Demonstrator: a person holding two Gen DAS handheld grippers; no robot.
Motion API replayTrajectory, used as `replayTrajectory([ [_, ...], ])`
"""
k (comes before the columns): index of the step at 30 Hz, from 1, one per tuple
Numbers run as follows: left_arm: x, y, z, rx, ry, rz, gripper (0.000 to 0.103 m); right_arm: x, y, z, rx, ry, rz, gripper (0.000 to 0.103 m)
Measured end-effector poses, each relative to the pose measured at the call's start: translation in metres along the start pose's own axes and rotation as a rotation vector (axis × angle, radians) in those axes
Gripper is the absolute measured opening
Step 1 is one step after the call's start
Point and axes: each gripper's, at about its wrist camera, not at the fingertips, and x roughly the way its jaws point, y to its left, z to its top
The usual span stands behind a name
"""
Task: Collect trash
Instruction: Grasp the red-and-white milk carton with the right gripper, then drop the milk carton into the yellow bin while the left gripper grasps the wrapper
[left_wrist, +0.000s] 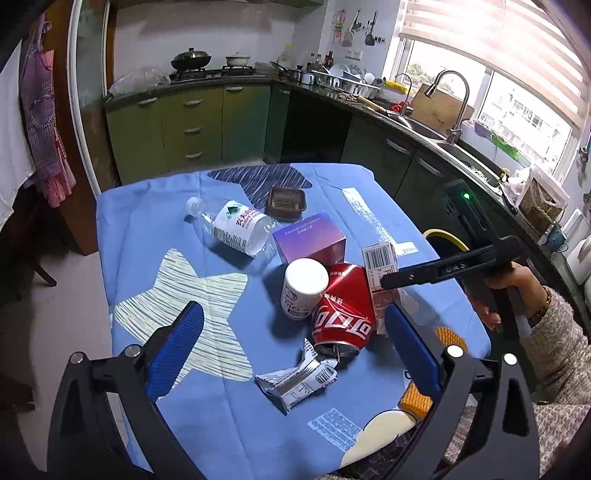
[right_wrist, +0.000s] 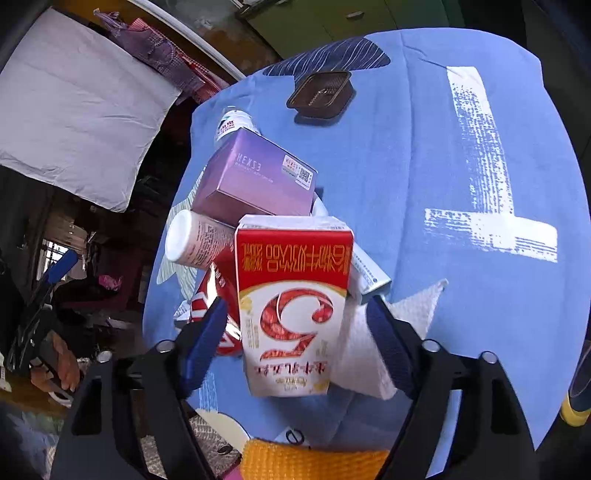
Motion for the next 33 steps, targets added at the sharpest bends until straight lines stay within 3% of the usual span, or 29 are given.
replayTrajectory([
  [5,0.003,-0.003,-0.005,0.014,0.01,0.001,0.094,0.007,0.005,0.005,-0.011,-0.004,0.007,0.071],
  [6,0.003,-0.003,-0.005,0.017,0.013,0.004,0.094,0.008,0.005,0.005,-0.012,-0.008,0.006,0.059],
  [7,0.004,-0.003,-0.005,0.018,0.014,0.005,0.094,0.008,0.004,0.005,-0.009,-0.012,0.009,0.054],
  [13,0.005,-0.006,-0.006,0.028,0.027,0.012,0.094,-0.012,0.007,0.0,-0.018,-0.069,0.054,0.054],
  [17,0.005,-0.01,-0.006,0.041,0.031,0.016,0.094,-0.051,0.007,-0.005,-0.031,-0.146,0.065,0.053],
  [22,0.005,-0.017,-0.009,0.059,0.037,0.014,0.094,-0.124,-0.031,-0.017,0.038,-0.295,-0.027,0.054],
  [26,0.007,-0.022,-0.013,0.079,0.045,0.006,0.094,-0.18,-0.088,-0.037,0.13,-0.417,-0.272,0.054],
  [30,0.015,-0.029,-0.015,0.111,0.052,-0.022,0.094,-0.188,-0.154,-0.051,0.248,-0.413,-0.454,0.054],
  [33,0.021,-0.033,-0.018,0.131,0.07,-0.046,0.094,-0.171,-0.202,-0.055,0.325,-0.368,-0.501,0.054],
])
